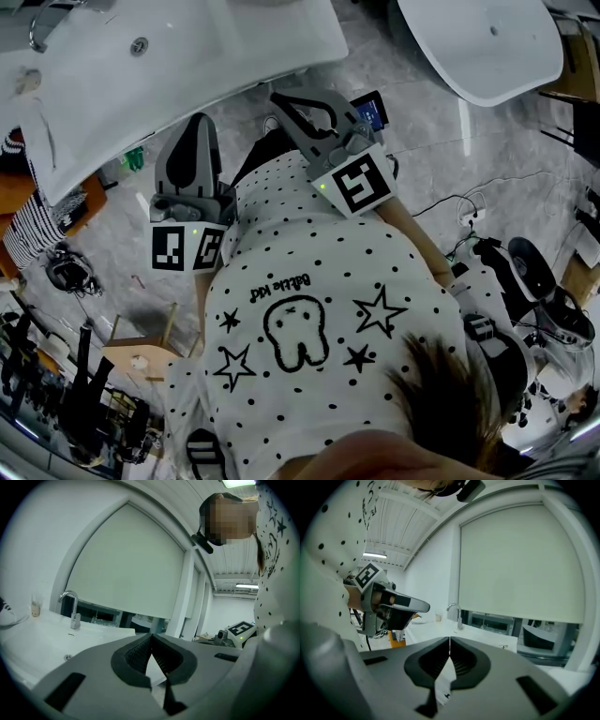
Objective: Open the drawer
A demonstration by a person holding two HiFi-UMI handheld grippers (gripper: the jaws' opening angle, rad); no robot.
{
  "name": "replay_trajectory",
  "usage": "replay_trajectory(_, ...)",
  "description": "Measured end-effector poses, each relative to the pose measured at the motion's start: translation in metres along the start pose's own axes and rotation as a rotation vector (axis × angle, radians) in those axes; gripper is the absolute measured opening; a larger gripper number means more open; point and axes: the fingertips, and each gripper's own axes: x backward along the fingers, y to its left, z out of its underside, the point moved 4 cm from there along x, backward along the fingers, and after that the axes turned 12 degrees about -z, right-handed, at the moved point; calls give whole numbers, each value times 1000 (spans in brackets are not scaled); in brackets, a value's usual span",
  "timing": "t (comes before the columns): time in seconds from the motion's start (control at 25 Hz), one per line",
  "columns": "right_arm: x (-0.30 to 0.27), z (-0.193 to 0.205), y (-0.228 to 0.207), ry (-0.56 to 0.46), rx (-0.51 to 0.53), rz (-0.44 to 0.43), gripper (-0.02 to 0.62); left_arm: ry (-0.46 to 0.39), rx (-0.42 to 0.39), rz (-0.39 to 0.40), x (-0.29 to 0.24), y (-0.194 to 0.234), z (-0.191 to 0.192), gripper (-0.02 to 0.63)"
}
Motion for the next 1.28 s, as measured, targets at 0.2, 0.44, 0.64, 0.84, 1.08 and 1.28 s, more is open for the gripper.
replay_trajectory(0.2, 0, 0, 0, -5, -1, 1, 14, 1, 1, 4, -1, -1, 0, 5)
replay_trajectory(0.44, 1, 0, -2, -3, -2, 8, 14, 1, 3, 11, -3, -2, 0, 5)
replay_trajectory(0.64, 1, 0, -2, -4, -1, 6, 14, -1, 3, 8, -2, -2, 1, 5)
replay_trajectory(0.84, 1, 0, -1, 0, 5, 2, 14, 1, 6, 5, -2, -1, 1, 5)
replay_trajectory(1.08, 1, 1, 0, 7, 8, -2, 14, 7, 2, -10, -2, 2, 3, 5)
replay_trajectory(1.28, 2, 2, 0, 8, 5, 4, 14, 13, -3, -13, -3, 2, 5, 5)
